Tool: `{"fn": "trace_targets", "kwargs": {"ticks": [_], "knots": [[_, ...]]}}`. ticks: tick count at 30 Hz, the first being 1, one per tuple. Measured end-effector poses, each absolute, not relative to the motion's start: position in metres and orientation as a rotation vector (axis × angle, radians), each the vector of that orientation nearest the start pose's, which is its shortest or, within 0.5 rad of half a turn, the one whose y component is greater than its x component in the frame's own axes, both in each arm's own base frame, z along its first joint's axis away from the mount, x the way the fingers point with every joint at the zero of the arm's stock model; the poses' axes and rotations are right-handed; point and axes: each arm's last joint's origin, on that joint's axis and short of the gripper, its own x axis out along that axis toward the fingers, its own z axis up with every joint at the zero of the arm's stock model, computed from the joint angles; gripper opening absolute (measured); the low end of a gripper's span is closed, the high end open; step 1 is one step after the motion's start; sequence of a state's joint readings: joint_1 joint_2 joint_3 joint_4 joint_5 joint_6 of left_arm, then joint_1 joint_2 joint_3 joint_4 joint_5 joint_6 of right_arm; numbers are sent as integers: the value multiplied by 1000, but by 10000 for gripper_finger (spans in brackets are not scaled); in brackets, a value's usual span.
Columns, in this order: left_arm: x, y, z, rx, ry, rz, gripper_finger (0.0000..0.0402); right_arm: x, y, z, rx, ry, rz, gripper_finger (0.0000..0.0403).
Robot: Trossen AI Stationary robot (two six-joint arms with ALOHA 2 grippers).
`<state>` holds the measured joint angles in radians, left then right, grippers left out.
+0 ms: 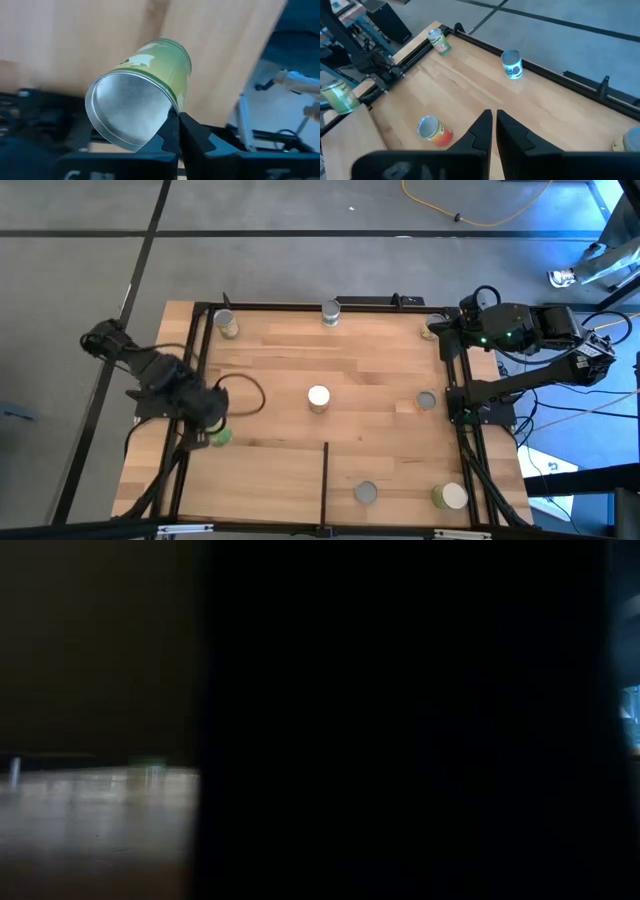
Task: Pick and place cans onto a shelf
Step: Put the left canned peaches on the shelf
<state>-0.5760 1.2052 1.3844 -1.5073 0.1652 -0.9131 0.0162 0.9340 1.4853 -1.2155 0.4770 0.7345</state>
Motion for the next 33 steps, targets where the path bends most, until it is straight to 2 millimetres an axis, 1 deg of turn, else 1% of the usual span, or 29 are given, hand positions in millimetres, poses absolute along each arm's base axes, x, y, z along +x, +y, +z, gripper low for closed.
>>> {"fn": "trace_targets", "kwargs": {"ticks": [7,13,17,22,26,29,33], "knots": [[155,-149,356,-561,1452,70,0,115,-11,439,525,436,-645,28],[164,-193,353,-547,1478,81,0,116,-11,440,508,451,-603,28],[164,-221,344,-517,1511,114,0,118,-10,441,515,434,-581,28],[155,-251,327,-498,1574,176,0,121,-10,446,522,387,-559,28],[144,-268,324,-531,1585,223,0,122,-10,447,506,376,-549,28],[137,-275,321,-562,1590,275,0,123,-10,448,507,372,-548,28],[131,-282,316,-573,1593,318,0,123,-10,447,504,374,-551,28]]}}
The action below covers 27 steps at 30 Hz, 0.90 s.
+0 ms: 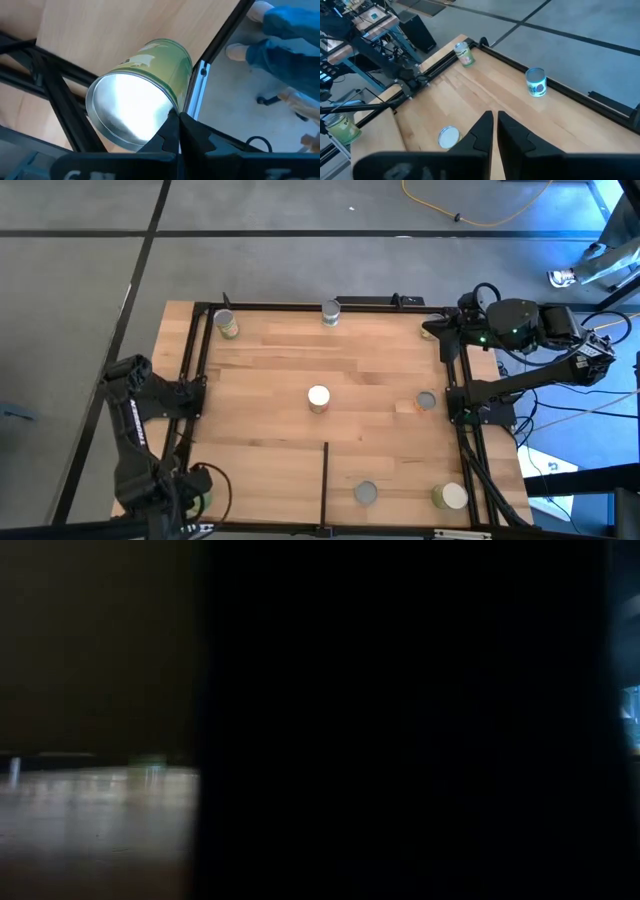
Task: Pick and place cans onto a shelf
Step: Put the left canned peaches on the shelf
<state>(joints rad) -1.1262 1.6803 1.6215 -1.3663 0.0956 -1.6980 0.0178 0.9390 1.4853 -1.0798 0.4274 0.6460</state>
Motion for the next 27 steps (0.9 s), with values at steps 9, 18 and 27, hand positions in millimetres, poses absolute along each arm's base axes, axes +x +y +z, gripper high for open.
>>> {"fn": "trace_targets", "kwargs": {"ticks": [9,18,27], "knots": [[135,-290,304,-539,1603,347,0,128,-10,446,492,378,-576,28],[143,-301,286,-491,1674,329,0,131,-10,445,489,387,-579,28],[149,-300,284,-481,1653,331,0,133,-10,444,487,392,-580,28]]}}
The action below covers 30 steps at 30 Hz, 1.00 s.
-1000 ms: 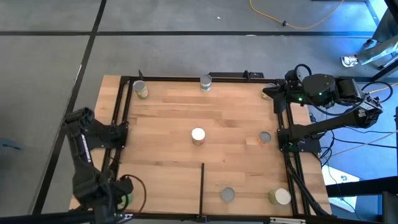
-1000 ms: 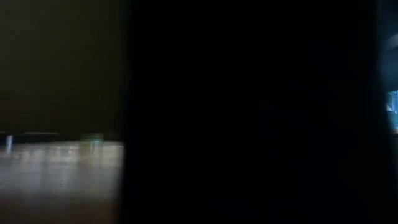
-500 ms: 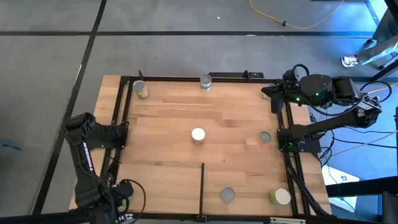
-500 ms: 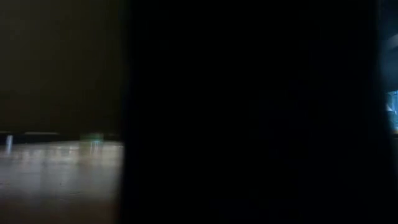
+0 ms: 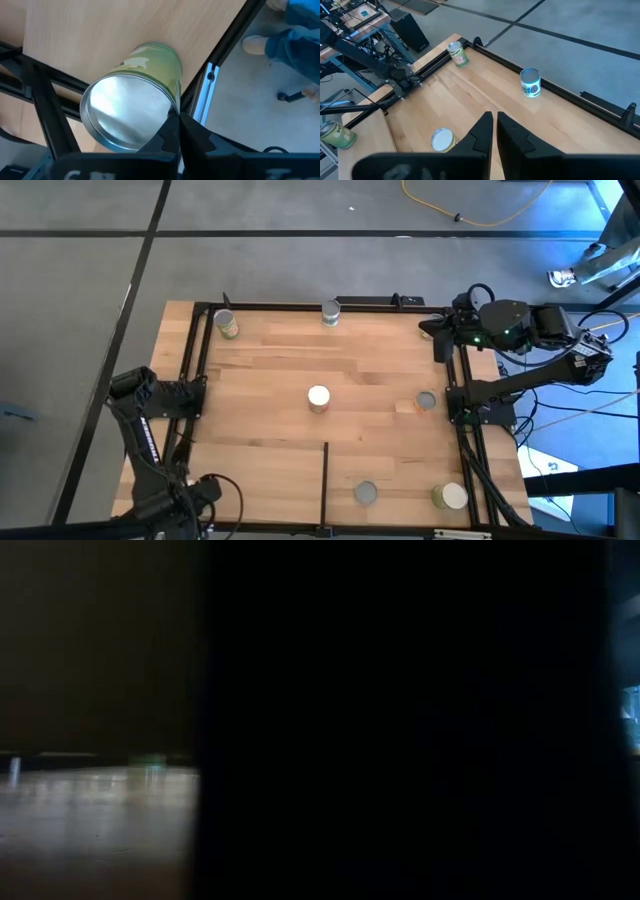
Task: Pick and place cans onto a shelf
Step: Put the left canned peaches on the shelf, then put the canned oranges on the shelf
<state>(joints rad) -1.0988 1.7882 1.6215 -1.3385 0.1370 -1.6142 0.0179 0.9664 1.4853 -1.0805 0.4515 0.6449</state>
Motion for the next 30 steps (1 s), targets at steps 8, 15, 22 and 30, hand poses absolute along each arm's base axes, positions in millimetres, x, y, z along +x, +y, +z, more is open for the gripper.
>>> {"fn": "trace_targets", "kwargs": {"ticks": [8,15,22,30], "knots": [[153,-299,284,-537,1685,347,25,133,-10,444,487,395,-581,28],[159,-297,284,-562,1717,353,28,133,-10,444,486,395,-581,28],[158,-284,304,-686,1687,385,28,133,-10,444,487,395,-581,28],[143,-248,350,-887,1442,409,27,135,-9,446,506,384,-545,28]]}}
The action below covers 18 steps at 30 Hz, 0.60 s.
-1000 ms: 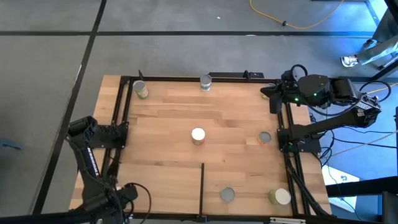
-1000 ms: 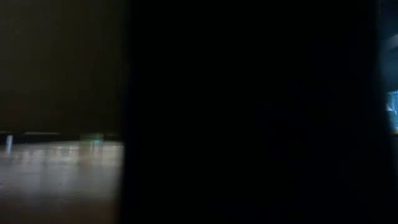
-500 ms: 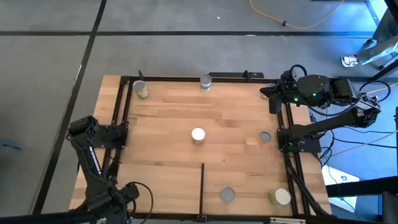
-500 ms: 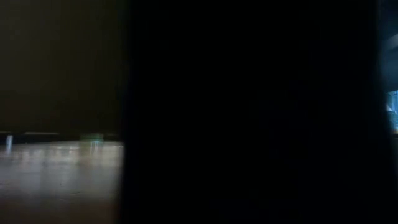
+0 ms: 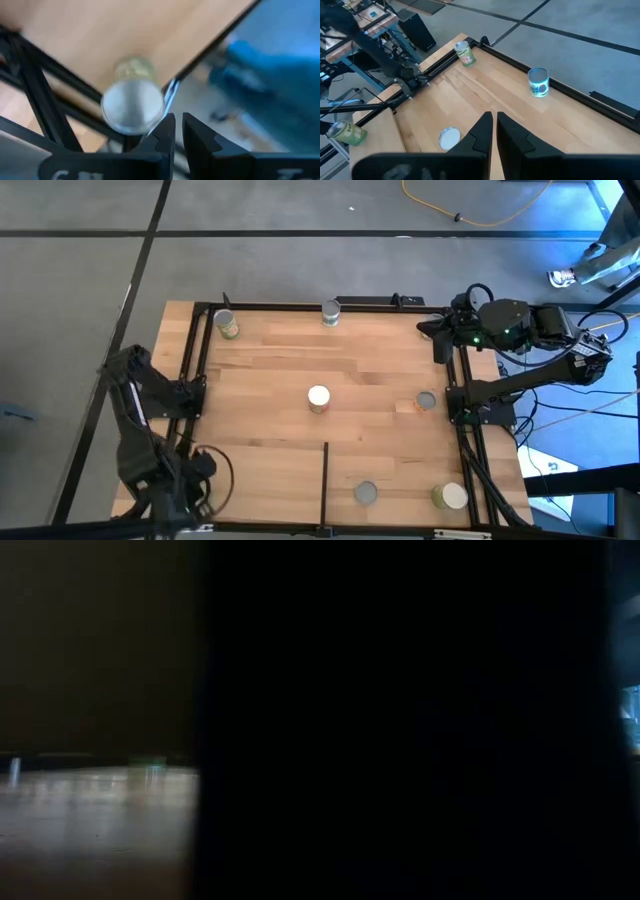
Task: Pick and place cans onto a shelf
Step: Put the canned oranges on the shelf
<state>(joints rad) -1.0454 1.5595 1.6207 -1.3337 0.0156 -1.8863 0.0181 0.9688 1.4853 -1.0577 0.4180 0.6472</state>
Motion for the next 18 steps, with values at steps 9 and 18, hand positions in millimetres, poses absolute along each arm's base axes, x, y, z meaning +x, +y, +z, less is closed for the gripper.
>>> {"fn": "trace_targets", "kwargs": {"ticks": [9,18], "knots": [[128,-182,390,-1036,1246,526,27,136,-9,445,504,387,-545,28],[127,-112,413,-1068,888,623,27,137,-10,445,473,397,-543,28]]}}
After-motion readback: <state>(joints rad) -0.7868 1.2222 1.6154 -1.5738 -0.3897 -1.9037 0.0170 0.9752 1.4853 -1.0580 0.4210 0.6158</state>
